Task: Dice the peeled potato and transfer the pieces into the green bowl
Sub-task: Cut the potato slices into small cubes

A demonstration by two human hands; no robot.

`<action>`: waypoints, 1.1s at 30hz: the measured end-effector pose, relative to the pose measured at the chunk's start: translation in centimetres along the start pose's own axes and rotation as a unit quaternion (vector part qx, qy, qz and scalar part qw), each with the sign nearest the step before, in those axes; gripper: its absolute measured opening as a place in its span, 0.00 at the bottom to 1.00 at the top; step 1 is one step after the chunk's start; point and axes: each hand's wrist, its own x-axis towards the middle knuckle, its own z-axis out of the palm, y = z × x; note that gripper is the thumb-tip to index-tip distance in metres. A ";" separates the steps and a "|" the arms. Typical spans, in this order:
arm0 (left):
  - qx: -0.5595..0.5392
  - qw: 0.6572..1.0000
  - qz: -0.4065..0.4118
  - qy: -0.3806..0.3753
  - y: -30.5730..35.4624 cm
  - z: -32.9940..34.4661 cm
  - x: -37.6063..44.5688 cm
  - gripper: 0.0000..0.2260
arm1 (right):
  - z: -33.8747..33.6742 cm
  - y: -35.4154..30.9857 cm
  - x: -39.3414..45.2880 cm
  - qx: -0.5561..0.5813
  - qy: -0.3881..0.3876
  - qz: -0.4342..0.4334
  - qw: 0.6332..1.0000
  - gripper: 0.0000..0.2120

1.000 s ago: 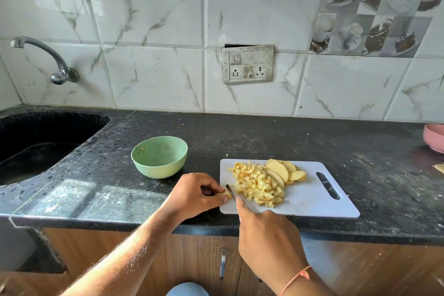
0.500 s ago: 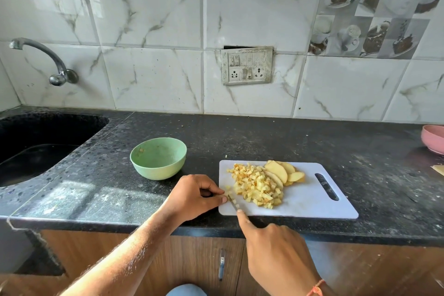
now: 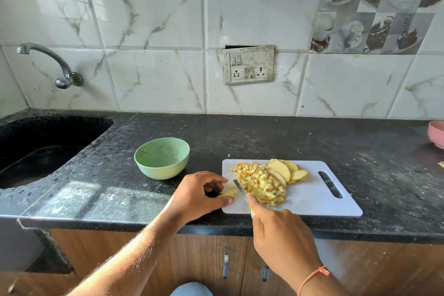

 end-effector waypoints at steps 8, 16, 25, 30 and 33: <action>-0.019 0.999 -0.029 -0.026 -0.5 -0.4 0.4 0.09 | -0.5 -0.8 0.0 -0.009 -0.004 -0.015 1.000 0.25; -0.042 0.998 -0.028 -0.031 -0.8 -0.3 0.4 0.06 | -0.1 -2.1 -0.3 -0.074 -0.034 -0.033 0.996 0.28; -0.039 0.999 0.010 -0.029 -0.8 -0.3 0.4 0.04 | 1.3 -3.1 1.5 -0.126 -0.068 -0.033 0.989 0.30; -0.043 0.999 -0.006 -0.020 -0.9 -0.1 0.3 0.04 | 0.9 -1.7 0.0 -0.109 -0.093 -0.054 0.988 0.31; -0.038 0.999 -0.008 -0.019 -0.8 -0.1 0.3 0.04 | 0.0 -0.7 -1.1 -0.112 -0.101 -0.055 0.987 0.31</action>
